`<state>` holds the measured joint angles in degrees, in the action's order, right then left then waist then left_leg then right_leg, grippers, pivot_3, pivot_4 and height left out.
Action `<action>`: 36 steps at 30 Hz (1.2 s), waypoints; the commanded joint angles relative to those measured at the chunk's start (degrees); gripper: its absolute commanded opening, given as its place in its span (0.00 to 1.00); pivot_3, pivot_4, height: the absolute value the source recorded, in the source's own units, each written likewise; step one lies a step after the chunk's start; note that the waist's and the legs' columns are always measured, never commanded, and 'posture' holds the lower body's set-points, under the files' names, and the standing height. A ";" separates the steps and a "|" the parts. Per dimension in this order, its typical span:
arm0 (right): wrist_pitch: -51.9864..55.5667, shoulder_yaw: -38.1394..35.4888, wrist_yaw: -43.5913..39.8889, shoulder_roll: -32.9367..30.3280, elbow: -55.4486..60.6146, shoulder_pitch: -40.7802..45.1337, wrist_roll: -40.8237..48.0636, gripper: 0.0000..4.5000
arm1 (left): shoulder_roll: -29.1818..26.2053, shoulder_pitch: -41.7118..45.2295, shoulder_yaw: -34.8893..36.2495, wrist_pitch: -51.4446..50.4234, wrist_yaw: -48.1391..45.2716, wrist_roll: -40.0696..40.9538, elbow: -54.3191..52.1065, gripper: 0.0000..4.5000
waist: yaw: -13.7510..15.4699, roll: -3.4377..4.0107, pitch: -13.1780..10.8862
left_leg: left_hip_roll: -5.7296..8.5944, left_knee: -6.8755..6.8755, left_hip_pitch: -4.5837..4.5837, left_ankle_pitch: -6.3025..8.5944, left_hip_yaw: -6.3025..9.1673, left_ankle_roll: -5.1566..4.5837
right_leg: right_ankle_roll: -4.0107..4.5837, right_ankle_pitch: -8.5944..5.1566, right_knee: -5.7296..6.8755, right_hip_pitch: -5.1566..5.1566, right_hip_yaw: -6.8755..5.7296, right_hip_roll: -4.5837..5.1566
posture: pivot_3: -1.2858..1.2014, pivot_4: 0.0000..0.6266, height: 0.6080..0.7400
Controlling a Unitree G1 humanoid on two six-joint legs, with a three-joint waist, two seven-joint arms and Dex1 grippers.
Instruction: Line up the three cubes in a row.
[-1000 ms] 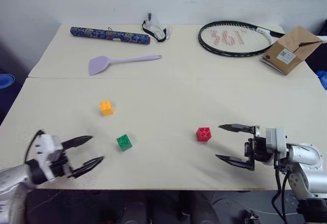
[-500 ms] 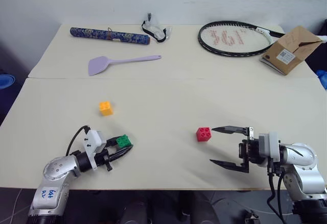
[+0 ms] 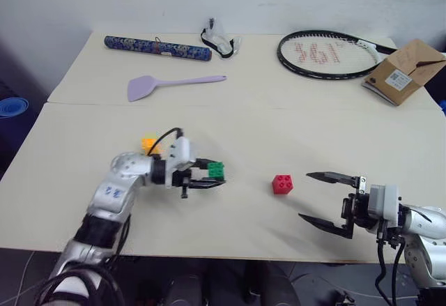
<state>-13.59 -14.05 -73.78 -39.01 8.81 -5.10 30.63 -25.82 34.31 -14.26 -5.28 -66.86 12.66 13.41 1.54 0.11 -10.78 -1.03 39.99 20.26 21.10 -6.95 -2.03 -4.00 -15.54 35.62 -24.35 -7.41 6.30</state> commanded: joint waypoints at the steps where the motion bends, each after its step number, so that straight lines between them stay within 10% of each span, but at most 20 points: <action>1: 0.28 -2.81 1.35 -1.19 2.99 -1.83 1.28 1.00 | 2.81 2.81 -2.21 5.85 -0.38 -3.58 7.85 0.34 | -0.23 0.00 0.00 | 0.00 0.00 0.01 0.00 -0.01 0.00 | -0.03 0.02 0.01 0.00 0.00 0.01 | 0.52 0.24 1.00; 14: -0.84 -3.40 4.79 -0.27 5.05 -6.00 0.55 1.00 | 5.59 1.69 -4.46 6.97 -2.10 -6.46 9.70 0.34 | -0.18 -0.05 -0.03 | -0.02 0.06 0.03 -0.04 0.02 -0.09 | -0.11 0.06 -0.04 0.00 0.14 0.25 | 0.52 0.24 1.00; 21: -1.01 -1.92 4.74 -0.12 3.93 -4.73 0.36 1.00 | 4.42 -0.26 -1.87 5.15 0.34 -5.32 5.19 0.83 | -0.19 -0.04 -0.03 | -0.03 0.07 0.03 -0.05 0.04 -0.10 | -0.11 0.06 -0.03 0.01 0.15 0.27 | 0.52 0.24 1.00; 24: -0.65 -1.57 4.31 -0.34 3.43 -3.68 0.72 1.00 | 1.02 -2.84 0.09 2.78 0.10 -4.22 -0.18 0.83 | -0.40 -0.04 -0.03 | -0.05 0.05 0.03 -0.05 0.04 -0.10 | -0.10 0.06 0.00 0.00 0.17 0.28 | 0.52 0.24 1.00; 36: 3.03 -1.11 2.69 -0.62 0.09 4.57 4.29 1.00 | -12.39 -35.60 27.82 -5.71 8.32 8.64 -27.04 0.83 | -1.53 -0.03 -0.03 | -0.14 0.02 0.02 -0.02 0.15 -0.07 | -0.09 0.05 -0.10 0.02 0.19 0.38 | 0.52 0.24 1.00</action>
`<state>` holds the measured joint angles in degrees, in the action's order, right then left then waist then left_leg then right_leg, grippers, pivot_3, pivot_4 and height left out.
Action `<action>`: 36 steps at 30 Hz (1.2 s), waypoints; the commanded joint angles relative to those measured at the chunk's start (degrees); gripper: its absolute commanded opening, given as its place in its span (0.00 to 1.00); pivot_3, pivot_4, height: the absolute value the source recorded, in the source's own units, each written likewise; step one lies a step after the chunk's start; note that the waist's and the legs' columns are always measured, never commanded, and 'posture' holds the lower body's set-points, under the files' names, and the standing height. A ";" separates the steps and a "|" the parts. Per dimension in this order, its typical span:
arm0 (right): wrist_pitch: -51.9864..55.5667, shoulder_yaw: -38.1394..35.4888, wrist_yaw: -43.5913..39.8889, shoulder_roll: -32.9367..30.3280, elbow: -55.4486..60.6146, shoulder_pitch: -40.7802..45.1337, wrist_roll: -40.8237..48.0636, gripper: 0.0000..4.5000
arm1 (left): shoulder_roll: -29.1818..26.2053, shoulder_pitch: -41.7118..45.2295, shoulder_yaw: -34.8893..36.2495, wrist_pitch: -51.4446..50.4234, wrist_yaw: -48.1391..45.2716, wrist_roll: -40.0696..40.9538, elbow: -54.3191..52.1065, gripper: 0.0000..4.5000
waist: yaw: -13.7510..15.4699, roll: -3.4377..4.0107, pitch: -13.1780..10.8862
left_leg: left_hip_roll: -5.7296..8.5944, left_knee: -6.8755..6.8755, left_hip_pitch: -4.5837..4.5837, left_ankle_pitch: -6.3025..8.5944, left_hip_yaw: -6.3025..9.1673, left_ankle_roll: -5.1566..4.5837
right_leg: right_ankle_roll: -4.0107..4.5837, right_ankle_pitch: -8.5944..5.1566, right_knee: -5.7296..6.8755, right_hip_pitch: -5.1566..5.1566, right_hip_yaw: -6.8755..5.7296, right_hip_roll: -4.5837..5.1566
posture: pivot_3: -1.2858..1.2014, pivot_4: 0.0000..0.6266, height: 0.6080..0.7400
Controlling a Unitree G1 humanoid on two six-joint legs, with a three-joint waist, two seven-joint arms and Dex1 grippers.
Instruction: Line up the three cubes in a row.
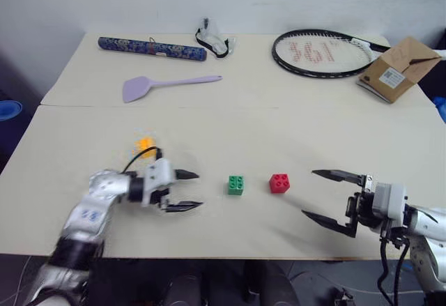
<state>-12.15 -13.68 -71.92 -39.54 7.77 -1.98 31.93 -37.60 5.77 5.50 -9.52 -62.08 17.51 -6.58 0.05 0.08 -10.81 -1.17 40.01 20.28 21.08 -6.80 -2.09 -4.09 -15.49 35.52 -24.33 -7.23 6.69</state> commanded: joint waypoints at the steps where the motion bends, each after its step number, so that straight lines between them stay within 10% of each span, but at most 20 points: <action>1: 2.05 -1.56 0.85 -0.09 1.45 2.01 3.50 1.00 | 0.56 -11.33 12.21 -1.27 5.06 5.33 -8.73 0.83 | -0.09 0.00 0.00 | 0.00 0.00 -0.01 0.01 0.02 0.01 | 0.00 0.00 0.00 0.01 -0.01 0.02 | 0.52 0.24 1.00; 11: 3.73 -0.97 2.02 2.15 2.56 2.00 4.68 1.00 | 12.04 -28.48 35.14 2.46 18.88 12.78 -7.06 1.00 | 0.44 -0.01 0.01 | -0.03 -0.04 -0.03 0.32 0.03 -0.06 | 0.06 -0.03 -0.11 0.02 -0.03 0.04 | 0.52 0.24 1.00; 24: 4.47 1.13 10.08 9.97 9.15 2.00 4.33 1.00 | 28.38 -5.74 17.07 -11.88 57.80 3.01 -17.21 1.00 | 1.29 -0.16 0.14 | 0.00 -0.01 -0.05 0.35 -0.10 -0.02 | -0.03 0.02 0.11 0.07 0.02 -0.09 | 0.52 0.24 1.00; 36: 4.47 3.67 10.83 10.60 10.52 0.48 2.70 1.00 | 34.22 4.62 6.10 -11.50 69.84 -9.91 -6.54 1.00 | 1.32 -0.23 0.17 | 0.00 -0.01 -0.05 0.30 -0.15 -0.08 | -0.04 0.02 0.04 0.07 0.03 -0.12 | 0.52 0.24 1.00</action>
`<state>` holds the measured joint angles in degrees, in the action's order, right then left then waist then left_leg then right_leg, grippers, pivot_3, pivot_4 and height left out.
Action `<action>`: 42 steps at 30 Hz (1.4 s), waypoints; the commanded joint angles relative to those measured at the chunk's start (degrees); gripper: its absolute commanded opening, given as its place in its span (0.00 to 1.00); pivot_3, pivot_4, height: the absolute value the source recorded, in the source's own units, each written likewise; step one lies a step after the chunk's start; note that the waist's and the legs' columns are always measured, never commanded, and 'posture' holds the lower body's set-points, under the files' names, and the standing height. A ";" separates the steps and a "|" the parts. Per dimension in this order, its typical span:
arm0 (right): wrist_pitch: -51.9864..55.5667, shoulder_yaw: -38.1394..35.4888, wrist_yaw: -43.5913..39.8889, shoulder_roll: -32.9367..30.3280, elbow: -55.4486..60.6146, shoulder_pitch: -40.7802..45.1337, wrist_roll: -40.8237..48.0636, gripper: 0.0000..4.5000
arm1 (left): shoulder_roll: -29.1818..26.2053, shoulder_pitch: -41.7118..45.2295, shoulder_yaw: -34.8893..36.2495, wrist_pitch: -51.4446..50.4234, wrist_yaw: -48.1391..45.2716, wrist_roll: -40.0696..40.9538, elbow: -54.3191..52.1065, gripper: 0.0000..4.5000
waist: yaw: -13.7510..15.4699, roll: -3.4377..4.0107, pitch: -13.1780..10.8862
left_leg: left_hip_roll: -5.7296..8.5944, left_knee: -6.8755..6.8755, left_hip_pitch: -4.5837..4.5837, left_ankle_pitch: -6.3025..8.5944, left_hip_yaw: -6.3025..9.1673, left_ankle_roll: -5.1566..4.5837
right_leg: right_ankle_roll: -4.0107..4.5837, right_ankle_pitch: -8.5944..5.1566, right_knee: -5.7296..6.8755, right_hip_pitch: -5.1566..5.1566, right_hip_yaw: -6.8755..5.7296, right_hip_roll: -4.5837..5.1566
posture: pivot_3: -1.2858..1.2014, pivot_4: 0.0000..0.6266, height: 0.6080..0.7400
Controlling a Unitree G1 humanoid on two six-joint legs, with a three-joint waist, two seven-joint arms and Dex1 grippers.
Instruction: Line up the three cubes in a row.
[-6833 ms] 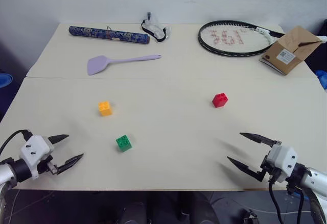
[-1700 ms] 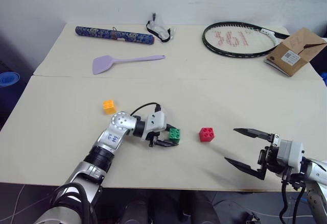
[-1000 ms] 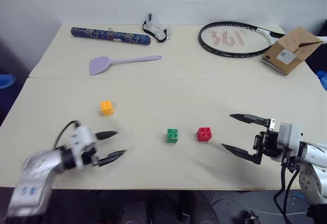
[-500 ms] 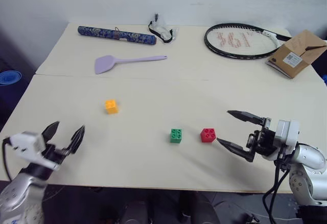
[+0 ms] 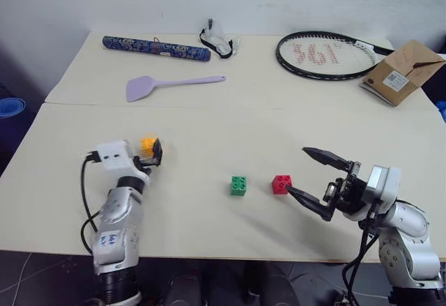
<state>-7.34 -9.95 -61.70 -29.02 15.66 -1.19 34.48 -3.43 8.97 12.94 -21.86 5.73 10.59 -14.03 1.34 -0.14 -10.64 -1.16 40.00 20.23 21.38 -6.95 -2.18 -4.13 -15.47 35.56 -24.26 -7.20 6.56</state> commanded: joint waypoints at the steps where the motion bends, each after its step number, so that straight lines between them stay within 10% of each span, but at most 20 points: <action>1: -0.42 0.11 0.74 0.12 2.70 -0.45 0.04 1.00 | 0.23 1.73 -1.78 0.85 2.22 -3.34 1.51 1.00 | 0.05 0.00 0.00 | 0.00 0.00 0.00 -0.01 0.00 0.00 | 0.00 0.00 -0.01 0.00 0.00 0.00 | 0.52 0.24 1.00; 6: -1.01 0.88 0.90 0.28 2.69 -1.23 -0.55 1.00 | 0.88 2.49 -2.38 1.47 3.78 -5.07 2.85 0.88 | 0.07 -0.01 0.00 | 0.00 0.01 0.01 -0.02 0.00 0.00 | 0.00 0.00 -0.02 0.00 0.00 0.01 | 0.52 0.24 1.00; 14: -3.20 0.66 1.57 0.83 1.46 -1.79 -2.39 1.00 | -0.71 1.36 -2.35 6.19 -0.80 -3.75 3.36 0.34 | 0.08 -0.01 0.00 | 0.00 0.02 0.00 -0.03 0.01 -0.01 | 0.00 0.00 -0.03 0.00 -0.01 0.03 | 0.52 0.24 1.00; 22: -2.47 -1.07 1.12 -1.50 0.87 -2.43 -1.78 1.00 | -20.82 5.49 1.70 14.29 -53.30 20.46 11.55 0.33 | -0.18 0.01 0.00 | -0.04 0.05 0.05 -0.08 -0.02 0.11 | 0.11 -0.06 -0.02 -0.13 -0.05 0.01 | 0.52 0.24 1.00; 26: -2.93 -2.51 -0.69 -3.36 -0.48 -3.10 -1.09 1.00 | -34.11 15.68 -5.94 20.58 -77.39 14.86 28.23 0.33 | 0.11 0.02 0.00 | 0.00 0.08 0.05 -0.10 0.00 0.13 | 0.16 -0.09 0.02 -0.14 -0.18 -0.02 | 0.52 0.24 1.00; 30: -3.14 -3.24 -1.31 -4.07 -1.07 -3.03 -1.53 1.00 | -35.83 24.35 -12.77 30.96 -94.44 10.57 41.74 0.33 | -0.02 0.03 0.01 | 0.09 0.05 0.09 -0.14 -0.04 0.07 | 0.09 -0.06 0.05 -0.13 -0.44 -0.13 | 0.52 0.24 1.00; 42: -5.24 -5.45 -1.88 -4.76 -2.65 -5.01 -2.47 1.00 | -34.25 30.14 -25.64 37.41 -98.23 10.96 53.60 0.33 | -0.65 0.01 -0.01 | 0.04 0.05 0.16 -0.15 -0.11 0.01 | 0.00 0.00 0.09 -0.18 -0.35 -0.11 | 0.52 0.24 1.00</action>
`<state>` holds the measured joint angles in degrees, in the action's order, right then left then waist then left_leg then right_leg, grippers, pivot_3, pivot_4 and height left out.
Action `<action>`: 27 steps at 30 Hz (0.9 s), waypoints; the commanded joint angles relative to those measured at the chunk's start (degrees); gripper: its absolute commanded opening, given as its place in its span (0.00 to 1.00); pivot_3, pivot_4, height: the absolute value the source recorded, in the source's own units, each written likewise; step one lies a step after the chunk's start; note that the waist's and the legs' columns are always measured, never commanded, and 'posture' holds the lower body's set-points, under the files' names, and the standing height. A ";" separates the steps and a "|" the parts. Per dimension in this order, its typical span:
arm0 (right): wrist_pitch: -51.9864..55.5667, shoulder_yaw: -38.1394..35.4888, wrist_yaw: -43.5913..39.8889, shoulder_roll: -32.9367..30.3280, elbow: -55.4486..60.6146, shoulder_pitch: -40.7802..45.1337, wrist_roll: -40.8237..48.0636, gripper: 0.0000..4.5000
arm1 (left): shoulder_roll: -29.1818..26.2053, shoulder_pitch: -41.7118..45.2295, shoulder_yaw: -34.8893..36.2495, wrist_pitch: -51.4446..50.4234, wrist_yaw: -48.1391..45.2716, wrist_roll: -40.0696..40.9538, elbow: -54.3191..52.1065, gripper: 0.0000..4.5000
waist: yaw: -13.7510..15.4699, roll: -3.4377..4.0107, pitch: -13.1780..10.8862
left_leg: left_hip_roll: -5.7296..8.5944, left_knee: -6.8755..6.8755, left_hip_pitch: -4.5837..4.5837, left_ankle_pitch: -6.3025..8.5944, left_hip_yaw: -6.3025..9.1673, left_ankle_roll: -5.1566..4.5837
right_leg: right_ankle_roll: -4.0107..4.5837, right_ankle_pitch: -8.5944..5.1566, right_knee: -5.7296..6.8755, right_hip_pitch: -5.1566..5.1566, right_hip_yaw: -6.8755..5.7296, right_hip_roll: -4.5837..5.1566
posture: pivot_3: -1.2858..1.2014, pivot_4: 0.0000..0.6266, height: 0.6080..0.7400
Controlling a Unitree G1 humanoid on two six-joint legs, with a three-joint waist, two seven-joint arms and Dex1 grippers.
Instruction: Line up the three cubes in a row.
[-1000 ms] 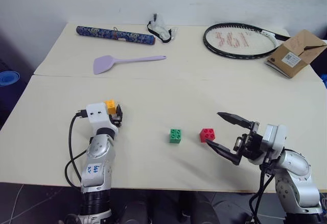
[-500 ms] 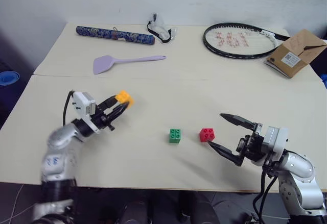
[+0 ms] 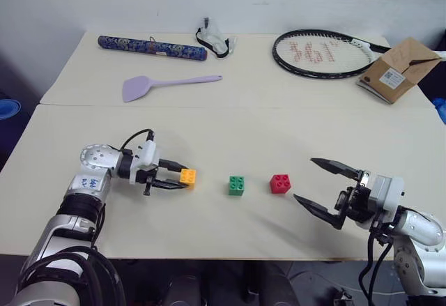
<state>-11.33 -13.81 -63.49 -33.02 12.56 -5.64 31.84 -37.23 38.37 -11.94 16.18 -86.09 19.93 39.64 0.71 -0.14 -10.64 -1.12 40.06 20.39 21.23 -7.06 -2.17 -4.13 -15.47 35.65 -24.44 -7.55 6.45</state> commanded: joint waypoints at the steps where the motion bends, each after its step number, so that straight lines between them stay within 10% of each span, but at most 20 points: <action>1: -1.29 -1.67 -0.07 -0.73 0.38 -0.60 0.13 1.00 | -0.39 0.64 -0.93 -0.50 -6.41 1.77 -0.14 0.33 | -0.02 0.00 0.00 | 0.00 0.00 0.00 0.00 0.01 0.00 | 0.00 0.00 0.00 0.00 0.02 0.01 | 0.52 0.24 1.00; 8: -1.32 -1.49 0.03 -0.65 -0.05 -0.03 -0.28 1.00 | -0.25 0.23 -0.93 1.88 -6.40 -0.40 2.39 0.33 | -0.03 0.00 0.00 | 0.00 0.01 -0.01 0.00 0.02 -0.01 | 0.00 0.00 0.00 0.01 0.09 0.03 | 0.52 0.24 1.00; 15: 1.26 -1.50 -3.86 -4.18 -1.67 2.76 1.60 1.00 | -3.70 -2.09 5.19 7.61 -3.04 -0.20 1.75 0.82 | -0.48 0.00 0.00 | -0.01 0.01 0.00 -0.02 0.05 -0.03 | 0.00 0.00 0.01 0.01 0.10 0.06 | 0.52 0.24 1.00; 27: 3.88 -3.23 -19.25 -20.37 -13.65 13.50 0.93 1.00 | -17.68 -34.19 27.46 -14.86 12.47 8.41 -33.95 0.82 | -0.69 0.19 -0.12 | -0.04 0.00 -0.03 0.04 0.19 -0.06 | 0.02 -0.01 -0.21 0.03 0.28 0.31 | 0.52 0.24 1.00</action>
<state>-7.11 -15.87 -80.22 -51.80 0.21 7.61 32.76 -53.74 5.37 12.10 3.24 -75.39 26.62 10.34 0.02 0.05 -10.77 -1.16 40.05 20.36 21.29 -6.83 -2.21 -4.11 -15.48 35.42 -24.41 -7.28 6.79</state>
